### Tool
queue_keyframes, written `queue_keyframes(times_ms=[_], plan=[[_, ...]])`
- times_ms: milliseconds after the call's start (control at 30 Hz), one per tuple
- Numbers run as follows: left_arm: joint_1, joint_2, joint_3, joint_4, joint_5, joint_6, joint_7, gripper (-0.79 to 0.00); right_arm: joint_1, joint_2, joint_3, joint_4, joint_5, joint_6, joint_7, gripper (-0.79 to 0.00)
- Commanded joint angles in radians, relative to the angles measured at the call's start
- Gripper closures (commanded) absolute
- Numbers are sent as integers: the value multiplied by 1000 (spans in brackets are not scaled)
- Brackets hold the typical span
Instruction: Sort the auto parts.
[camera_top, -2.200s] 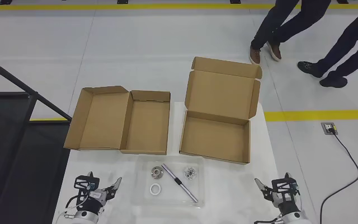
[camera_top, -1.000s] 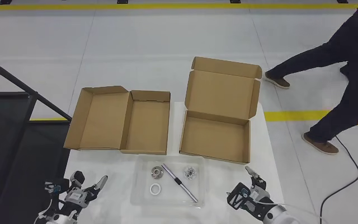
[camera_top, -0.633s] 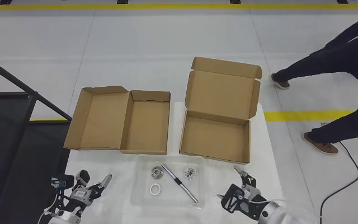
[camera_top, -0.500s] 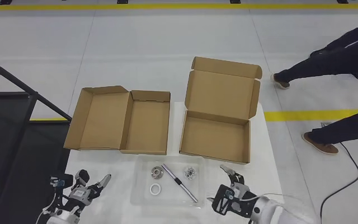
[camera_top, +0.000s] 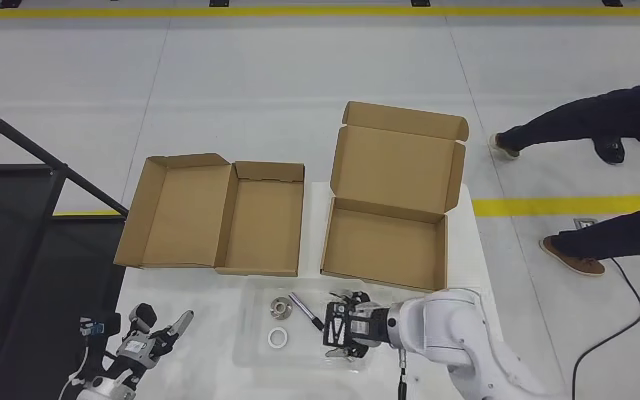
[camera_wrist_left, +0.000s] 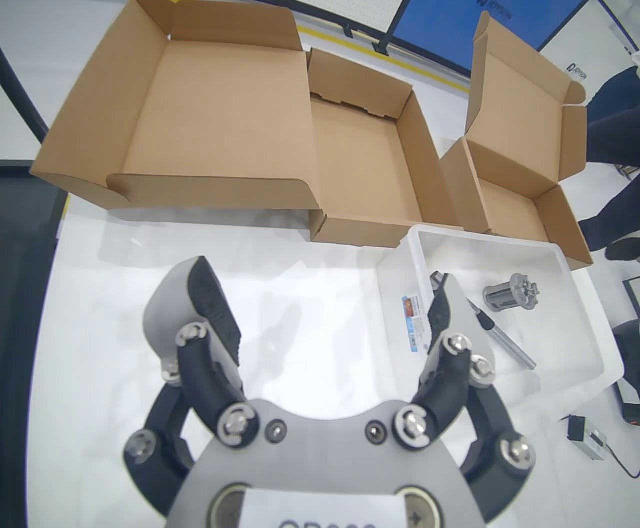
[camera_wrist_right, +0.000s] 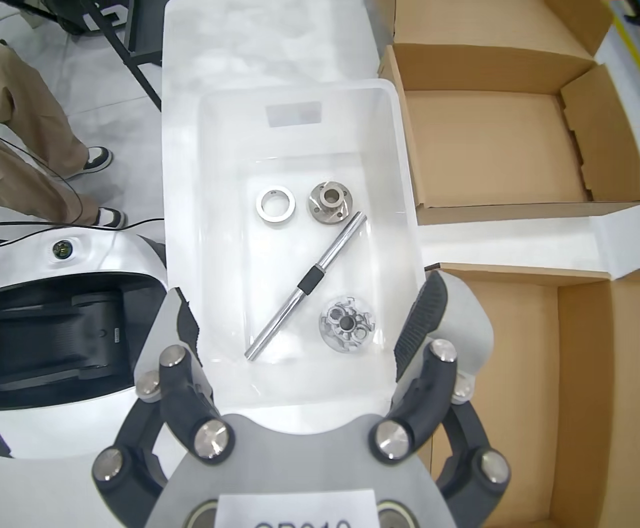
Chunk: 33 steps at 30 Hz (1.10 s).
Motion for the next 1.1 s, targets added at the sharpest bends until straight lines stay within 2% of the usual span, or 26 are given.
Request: queue_keyframes(times_ms=[0,267,433,600,867,933,1067], plan=[[0,0,0,0,0,0,0,-785,3,0,-1,3,3,5,4,-785],[0,0,0,0,0,0,0,-785,1,0,0,5,0,8,0,-785],[1,-1,9,-3,11,7,5,-785,1,-8,-77,19,-133,70,27,-785],[16,-3,9,-17,22,11,21,-785,71,-32,-184,57,-201,106,113,-785],[44,-6,8,-34,36,4,52,-785,203,-88,-298,187,-124,195,290,-785],[49,-7,7,-37,38,2,57,-785,237,-102,-318,229,-100,207,309,-763],[55,-7,3,-39,39,-6,63,-785,278,-123,-351,282,-114,249,314,-785]])
